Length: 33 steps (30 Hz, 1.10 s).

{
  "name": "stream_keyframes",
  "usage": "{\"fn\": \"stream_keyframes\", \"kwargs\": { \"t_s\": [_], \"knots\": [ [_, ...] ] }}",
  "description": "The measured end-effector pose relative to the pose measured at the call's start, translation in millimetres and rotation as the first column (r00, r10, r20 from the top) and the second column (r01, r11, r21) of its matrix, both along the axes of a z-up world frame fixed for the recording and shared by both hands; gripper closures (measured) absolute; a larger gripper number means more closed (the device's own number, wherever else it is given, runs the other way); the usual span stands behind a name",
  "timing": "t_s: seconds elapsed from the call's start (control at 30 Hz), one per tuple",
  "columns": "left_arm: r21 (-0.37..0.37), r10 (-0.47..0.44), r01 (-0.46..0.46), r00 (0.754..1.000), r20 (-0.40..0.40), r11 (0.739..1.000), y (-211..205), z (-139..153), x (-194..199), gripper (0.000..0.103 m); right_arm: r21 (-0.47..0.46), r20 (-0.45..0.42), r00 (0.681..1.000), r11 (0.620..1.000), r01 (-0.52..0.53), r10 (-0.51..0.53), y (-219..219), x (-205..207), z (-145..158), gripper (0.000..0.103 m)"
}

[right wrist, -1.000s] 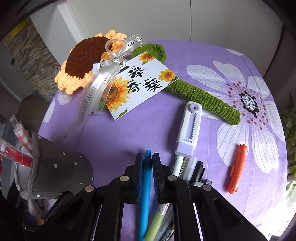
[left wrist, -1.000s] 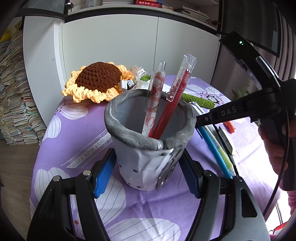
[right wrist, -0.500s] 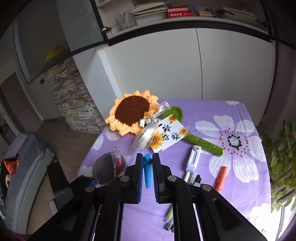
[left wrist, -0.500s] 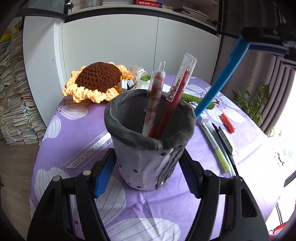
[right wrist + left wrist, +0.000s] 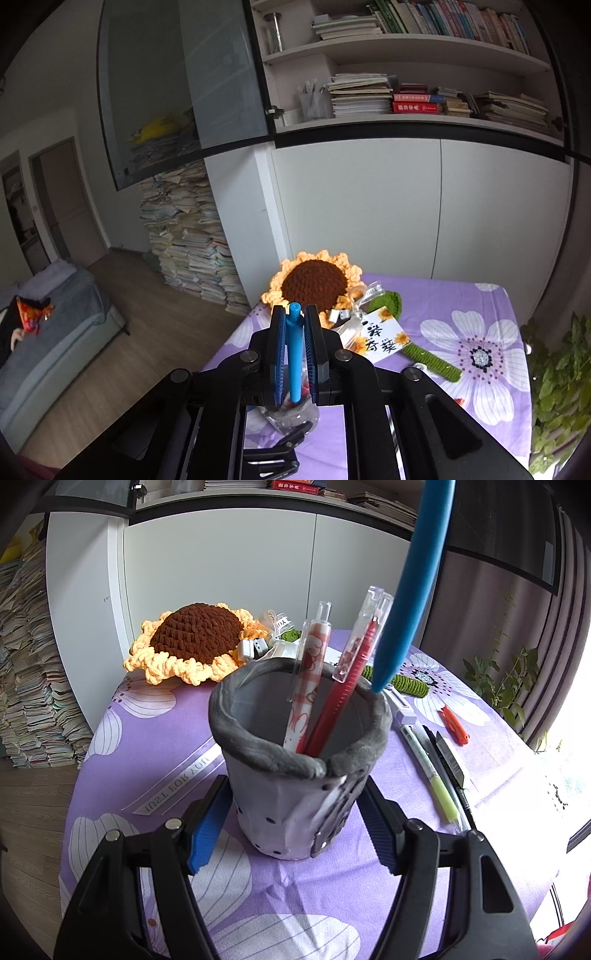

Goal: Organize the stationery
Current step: 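Insert the blue pen into the holder and open the right gripper, then grasp the light green highlighter with the right gripper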

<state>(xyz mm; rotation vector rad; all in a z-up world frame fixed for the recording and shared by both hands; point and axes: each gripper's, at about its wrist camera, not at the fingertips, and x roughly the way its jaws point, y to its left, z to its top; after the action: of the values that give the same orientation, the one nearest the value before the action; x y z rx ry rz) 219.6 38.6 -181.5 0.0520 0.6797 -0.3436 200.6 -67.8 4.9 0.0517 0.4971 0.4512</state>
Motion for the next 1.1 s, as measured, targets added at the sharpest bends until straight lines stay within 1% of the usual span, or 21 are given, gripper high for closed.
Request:
{"fn": "stream_keyframes", "kwargs": {
  "t_s": [0.1,0.2,0.33,0.47,0.57,0.67,0.77,0.83,0.9,0.93,1.03,1.1],
  "knots": [
    [0.000,0.000,0.000,1.000,0.000,1.000,0,0,0,0.034,-0.013,-0.033,0.999,1.000,-0.003,0.002,5,7,-15,0.092],
    [0.000,0.000,0.000,1.000,0.000,1.000,0,0,0,0.034,-0.048,-0.097,0.995,0.999,0.000,-0.005,10,18,-36,0.092],
    [0.000,0.000,0.000,1.000,0.000,1.000,0,0,0,0.035,-0.063,-0.205,0.979,0.998,-0.025,0.012,13,30,-66,0.092],
    [-0.001,0.000,0.000,1.000,-0.001,1.000,0,0,0,0.035,-0.071,-0.265,0.964,0.997,-0.040,0.019,14,36,-82,0.092],
    [-0.001,0.000,0.000,1.000,-0.001,1.000,0,0,2,0.035,-0.072,-0.289,0.956,0.995,-0.065,0.041,15,36,-87,0.092],
    [-0.001,0.000,0.000,1.000,-0.001,1.000,0,0,2,0.035,-0.054,-0.284,0.957,0.996,-0.073,0.055,9,32,-85,0.092],
    [0.000,0.000,0.000,1.000,-0.001,1.000,0,0,2,0.035,-0.021,-0.248,0.969,0.999,-0.029,0.023,-11,28,-78,0.092],
    [0.000,0.000,0.000,1.000,-0.001,1.000,0,0,2,0.035,-0.009,-0.251,0.967,1.000,0.029,-0.031,-28,31,-78,0.092],
    [0.000,0.000,0.000,1.000,-0.001,1.000,0,0,2,0.035,-0.016,-0.303,0.949,0.996,0.090,-0.091,-43,42,-88,0.092],
    [0.000,0.000,0.000,1.000,-0.001,1.000,0,0,2,0.035,-0.035,-0.341,0.932,0.992,0.118,-0.123,-49,50,-97,0.092],
    [-0.001,0.000,0.000,1.000,-0.001,1.000,0,0,2,0.035,-0.102,-0.456,0.868,0.981,0.165,-0.194,-63,74,-133,0.092],
    [0.000,0.000,0.000,1.000,-0.001,1.000,0,0,2,0.035,-0.112,-0.520,0.826,0.976,0.189,-0.219,-72,87,-155,0.092]
  ]
}}
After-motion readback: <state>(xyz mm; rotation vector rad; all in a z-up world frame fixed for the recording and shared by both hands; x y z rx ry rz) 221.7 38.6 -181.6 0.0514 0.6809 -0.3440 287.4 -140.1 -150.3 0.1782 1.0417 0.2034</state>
